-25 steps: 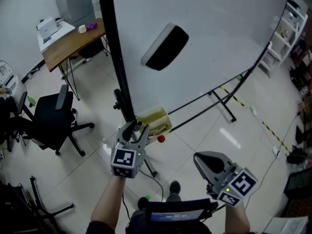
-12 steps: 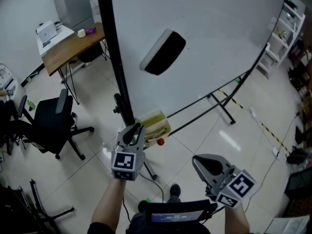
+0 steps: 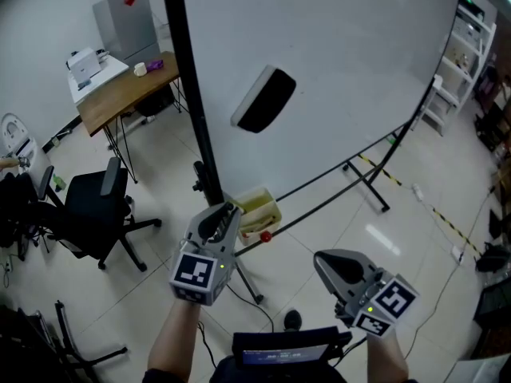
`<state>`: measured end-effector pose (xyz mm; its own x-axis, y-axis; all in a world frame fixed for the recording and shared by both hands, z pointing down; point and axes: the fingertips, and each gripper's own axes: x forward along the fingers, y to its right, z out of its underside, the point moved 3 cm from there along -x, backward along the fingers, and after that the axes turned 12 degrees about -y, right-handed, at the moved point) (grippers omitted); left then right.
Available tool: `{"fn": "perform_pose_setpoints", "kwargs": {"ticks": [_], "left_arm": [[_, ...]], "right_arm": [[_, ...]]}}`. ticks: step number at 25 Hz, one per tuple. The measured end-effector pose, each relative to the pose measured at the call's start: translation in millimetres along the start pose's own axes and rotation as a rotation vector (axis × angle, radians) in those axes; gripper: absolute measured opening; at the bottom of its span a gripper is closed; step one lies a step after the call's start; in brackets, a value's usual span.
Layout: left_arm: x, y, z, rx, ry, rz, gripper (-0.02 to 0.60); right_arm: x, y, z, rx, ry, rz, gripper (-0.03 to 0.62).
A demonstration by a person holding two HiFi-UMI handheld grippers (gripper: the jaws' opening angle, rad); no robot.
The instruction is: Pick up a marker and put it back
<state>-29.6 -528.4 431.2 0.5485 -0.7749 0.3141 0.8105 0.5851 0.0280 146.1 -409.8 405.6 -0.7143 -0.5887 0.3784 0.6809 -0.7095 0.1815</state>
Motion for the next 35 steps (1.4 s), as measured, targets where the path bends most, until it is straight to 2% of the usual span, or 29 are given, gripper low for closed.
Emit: {"fn": "perform_pose_setpoints", "kwargs": {"ticks": [9,13,18,22,30,35], "left_arm": [[-48,25,-63,0.137,0.014,0.068,0.061],[-70,34,-95,0.159,0.053,0.093,0.061],[-93,38,-117,0.204,0.071,0.092,0.061],[-108,41,-122,0.228,0.075,0.086,0.061],[-135,47,-107,0.217,0.086,0.105,0.061],[-154,46,-99,0.202,0.104,0.133,0.063]], "right_arm": [[-5,-12,-35,-0.087,0.067,-0.023,0.012],[-13,-17,-61,-0.146,0.109,-0.029,0.012],[-20,-26,-82,-0.183,0.154,-0.035,0.012],[-19,-35,-82,-0.199,0.149,-0.039,0.012],[-13,-59,-71,-0.203,0.117,-0.035,0.012],[-17,-79,-66,-0.205,0.106,0.003,0.012]]}}
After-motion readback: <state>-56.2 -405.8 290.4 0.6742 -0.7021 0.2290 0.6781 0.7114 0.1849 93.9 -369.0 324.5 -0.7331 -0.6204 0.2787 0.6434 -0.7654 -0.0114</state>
